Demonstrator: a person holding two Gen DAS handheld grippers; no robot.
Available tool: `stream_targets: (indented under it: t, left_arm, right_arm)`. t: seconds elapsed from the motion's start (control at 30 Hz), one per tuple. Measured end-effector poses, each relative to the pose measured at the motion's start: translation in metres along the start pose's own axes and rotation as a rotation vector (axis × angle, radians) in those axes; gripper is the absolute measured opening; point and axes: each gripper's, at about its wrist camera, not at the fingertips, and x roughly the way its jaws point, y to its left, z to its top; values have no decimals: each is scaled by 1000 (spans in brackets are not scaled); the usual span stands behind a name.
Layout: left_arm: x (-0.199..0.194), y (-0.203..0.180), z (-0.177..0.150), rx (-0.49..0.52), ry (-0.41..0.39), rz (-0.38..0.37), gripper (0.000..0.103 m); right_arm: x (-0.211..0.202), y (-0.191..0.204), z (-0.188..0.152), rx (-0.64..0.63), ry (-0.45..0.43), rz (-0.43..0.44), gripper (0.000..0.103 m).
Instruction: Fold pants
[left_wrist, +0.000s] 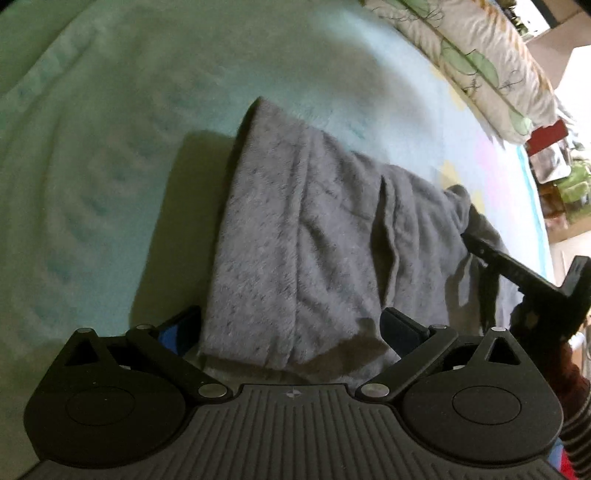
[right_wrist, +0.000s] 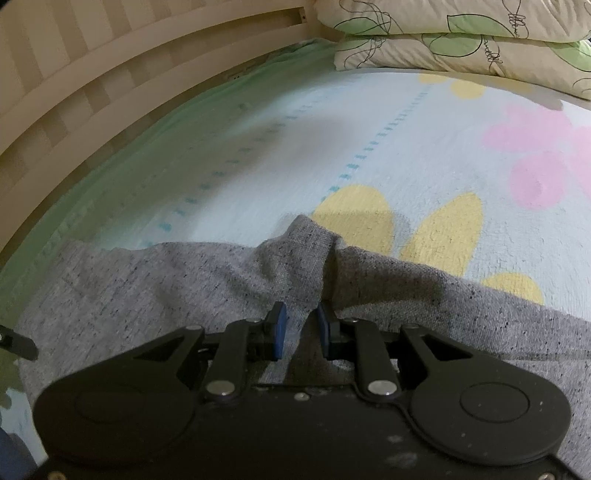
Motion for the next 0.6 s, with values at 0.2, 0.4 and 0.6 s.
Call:
stream_targets:
  t: [0.2, 0.4, 0.6]
  left_arm:
    - [11, -9, 11, -1, -59, -72, 102]
    - [24, -35, 11, 109, -75, 14, 102]
    - [12, -35, 6, 89, -121, 81, 41]
  right_arm:
    - [1, -3, 2, 11, -8, 14, 21]
    - [5, -6, 6, 15, -12, 22, 21]
    - [2, -8, 9, 39, -19, 37, 22]
